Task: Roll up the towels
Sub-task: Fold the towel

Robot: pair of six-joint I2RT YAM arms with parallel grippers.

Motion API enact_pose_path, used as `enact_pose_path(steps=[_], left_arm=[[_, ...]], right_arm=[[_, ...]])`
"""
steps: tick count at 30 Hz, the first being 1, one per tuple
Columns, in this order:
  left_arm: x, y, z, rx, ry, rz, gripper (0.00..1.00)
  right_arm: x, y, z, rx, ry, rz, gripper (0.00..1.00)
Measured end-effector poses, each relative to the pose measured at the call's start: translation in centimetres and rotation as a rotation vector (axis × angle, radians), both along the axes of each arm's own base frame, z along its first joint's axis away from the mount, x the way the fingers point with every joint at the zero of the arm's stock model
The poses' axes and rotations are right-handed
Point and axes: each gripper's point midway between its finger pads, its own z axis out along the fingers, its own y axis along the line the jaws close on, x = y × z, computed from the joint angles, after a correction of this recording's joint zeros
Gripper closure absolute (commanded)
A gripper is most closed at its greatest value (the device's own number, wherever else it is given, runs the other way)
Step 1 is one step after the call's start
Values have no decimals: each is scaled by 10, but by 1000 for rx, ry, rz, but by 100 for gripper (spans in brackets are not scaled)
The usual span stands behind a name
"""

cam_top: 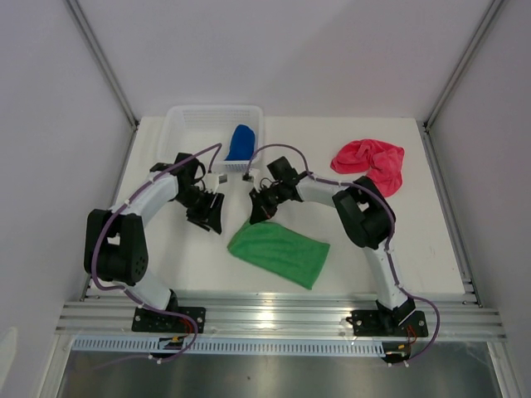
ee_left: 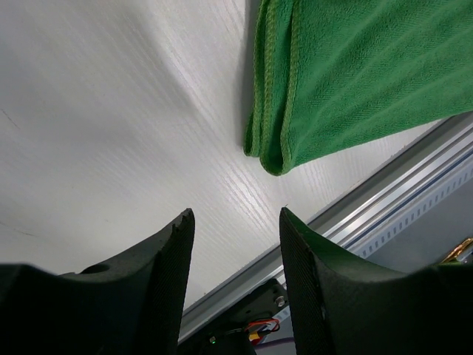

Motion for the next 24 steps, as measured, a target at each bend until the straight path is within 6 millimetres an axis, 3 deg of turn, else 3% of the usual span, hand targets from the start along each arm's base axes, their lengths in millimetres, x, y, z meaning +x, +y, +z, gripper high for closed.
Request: enact_pose_path(steps=[3,5,11,16,21,24], left_arm=[[0,0,0,1,-1,-1,48],[1,0,1,1,-3,-2,49],[6,-3,4,1,-11,-19,49],[11,-19,8,0,-37,-111,48],[6,-55,17,-14,-106,-305,48],[-2,-83,22,-33,-154,-453,47]], right_arm=[[7,-13,0,10,56,-92,100],[15,-33,0,4,76,-188,100],[56,-117,-1,-52,125,-621,100],[89,-177,-2,-80,159,-960,100],[110,-199,-2,-77,186,-1150,100],[114,-204,-2,-70,207,-1203,91]])
